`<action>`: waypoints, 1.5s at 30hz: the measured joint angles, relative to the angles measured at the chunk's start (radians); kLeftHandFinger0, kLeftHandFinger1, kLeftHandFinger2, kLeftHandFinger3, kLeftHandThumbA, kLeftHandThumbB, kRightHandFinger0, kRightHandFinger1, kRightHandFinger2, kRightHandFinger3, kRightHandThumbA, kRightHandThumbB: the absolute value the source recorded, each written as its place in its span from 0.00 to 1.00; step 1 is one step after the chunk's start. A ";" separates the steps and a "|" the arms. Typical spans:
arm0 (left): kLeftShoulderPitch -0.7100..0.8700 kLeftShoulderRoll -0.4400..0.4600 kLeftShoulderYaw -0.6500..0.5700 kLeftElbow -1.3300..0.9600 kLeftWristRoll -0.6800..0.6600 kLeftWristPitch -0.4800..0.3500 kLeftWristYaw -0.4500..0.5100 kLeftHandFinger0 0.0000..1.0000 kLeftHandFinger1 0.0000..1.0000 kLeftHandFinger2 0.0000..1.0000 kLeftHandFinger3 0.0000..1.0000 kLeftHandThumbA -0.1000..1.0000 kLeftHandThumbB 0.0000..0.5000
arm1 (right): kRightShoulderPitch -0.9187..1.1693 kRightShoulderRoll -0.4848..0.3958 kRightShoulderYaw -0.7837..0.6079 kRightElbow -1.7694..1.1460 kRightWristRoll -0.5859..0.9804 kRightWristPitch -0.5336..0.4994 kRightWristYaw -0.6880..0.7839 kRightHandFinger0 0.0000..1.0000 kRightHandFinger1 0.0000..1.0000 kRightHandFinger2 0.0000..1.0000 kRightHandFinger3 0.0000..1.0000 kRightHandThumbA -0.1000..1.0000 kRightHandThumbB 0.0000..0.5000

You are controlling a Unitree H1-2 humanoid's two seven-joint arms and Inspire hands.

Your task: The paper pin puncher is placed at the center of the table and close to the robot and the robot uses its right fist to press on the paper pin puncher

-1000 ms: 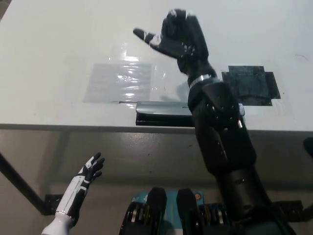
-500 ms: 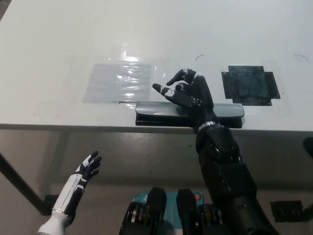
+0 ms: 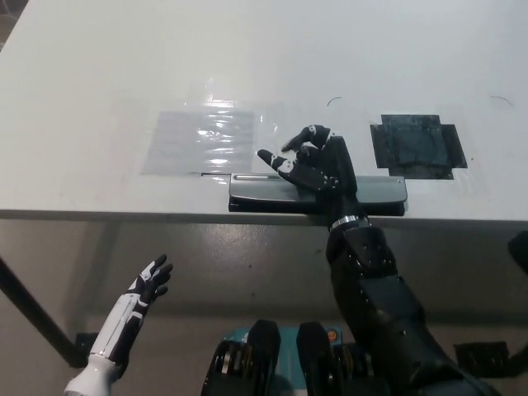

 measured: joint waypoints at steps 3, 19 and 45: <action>0.003 0.000 -0.001 0.000 0.000 0.000 0.000 1.00 1.00 1.00 1.00 1.00 0.38 | -0.017 -0.001 0.001 0.048 -0.004 -0.038 0.000 0.00 0.00 0.29 0.18 1.00 0.17; 0.007 0.002 -0.011 0.000 0.000 0.000 0.000 1.00 1.00 1.00 1.00 1.00 0.37 | -0.047 -0.009 -0.027 0.074 -0.015 -0.091 0.010 0.00 0.11 0.35 0.24 1.00 0.25; 0.007 0.002 -0.012 0.017 0.000 0.017 0.000 1.00 1.00 1.00 1.00 1.00 0.34 | 0.269 -0.140 -0.028 -0.875 0.038 0.156 0.014 0.00 0.00 0.00 0.00 1.00 0.30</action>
